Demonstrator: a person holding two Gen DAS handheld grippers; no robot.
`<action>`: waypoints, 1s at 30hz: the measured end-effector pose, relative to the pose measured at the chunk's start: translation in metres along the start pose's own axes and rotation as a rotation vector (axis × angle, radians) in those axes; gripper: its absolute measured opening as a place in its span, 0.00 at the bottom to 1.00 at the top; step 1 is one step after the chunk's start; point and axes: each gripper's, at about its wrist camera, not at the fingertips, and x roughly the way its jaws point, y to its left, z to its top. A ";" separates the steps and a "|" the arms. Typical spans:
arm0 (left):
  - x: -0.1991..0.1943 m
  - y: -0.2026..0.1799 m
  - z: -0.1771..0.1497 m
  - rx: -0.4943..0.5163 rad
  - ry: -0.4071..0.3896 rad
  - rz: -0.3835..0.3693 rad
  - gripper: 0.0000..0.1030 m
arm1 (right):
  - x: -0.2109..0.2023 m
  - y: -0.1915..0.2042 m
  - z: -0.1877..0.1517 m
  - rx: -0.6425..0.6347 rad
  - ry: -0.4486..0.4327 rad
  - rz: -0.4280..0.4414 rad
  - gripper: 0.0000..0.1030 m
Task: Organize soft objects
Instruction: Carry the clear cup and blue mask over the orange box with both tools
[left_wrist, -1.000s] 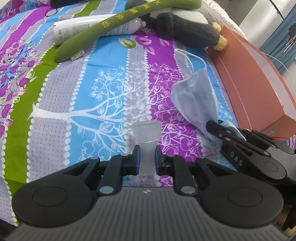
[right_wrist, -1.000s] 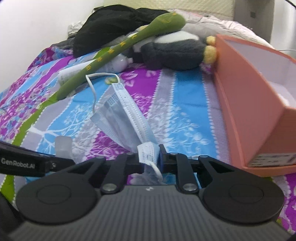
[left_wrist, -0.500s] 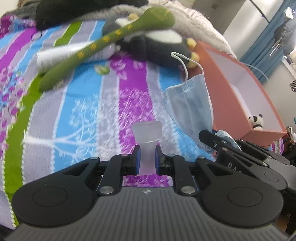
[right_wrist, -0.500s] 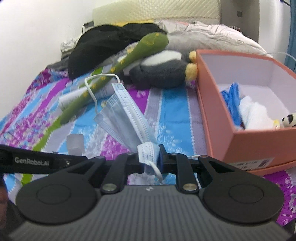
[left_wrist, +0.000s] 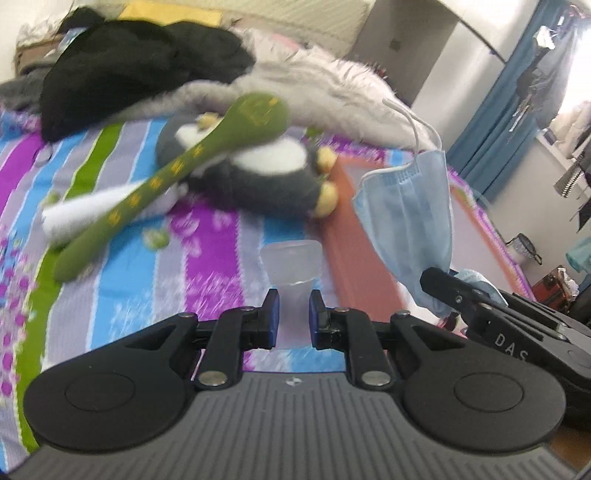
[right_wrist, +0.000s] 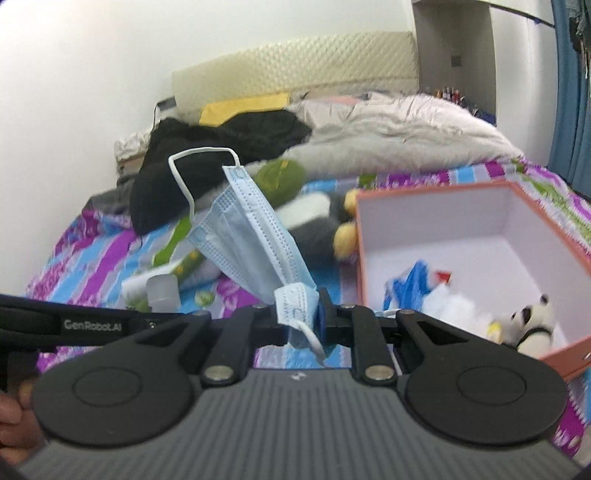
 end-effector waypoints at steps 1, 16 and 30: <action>0.000 -0.006 0.006 0.009 -0.008 -0.006 0.18 | -0.003 -0.004 0.006 0.004 -0.012 -0.003 0.18; 0.055 -0.114 0.072 0.129 -0.029 -0.116 0.18 | -0.015 -0.097 0.058 0.078 -0.102 -0.117 0.18; 0.170 -0.163 0.072 0.226 0.146 -0.124 0.18 | 0.059 -0.182 0.029 0.140 0.108 -0.213 0.18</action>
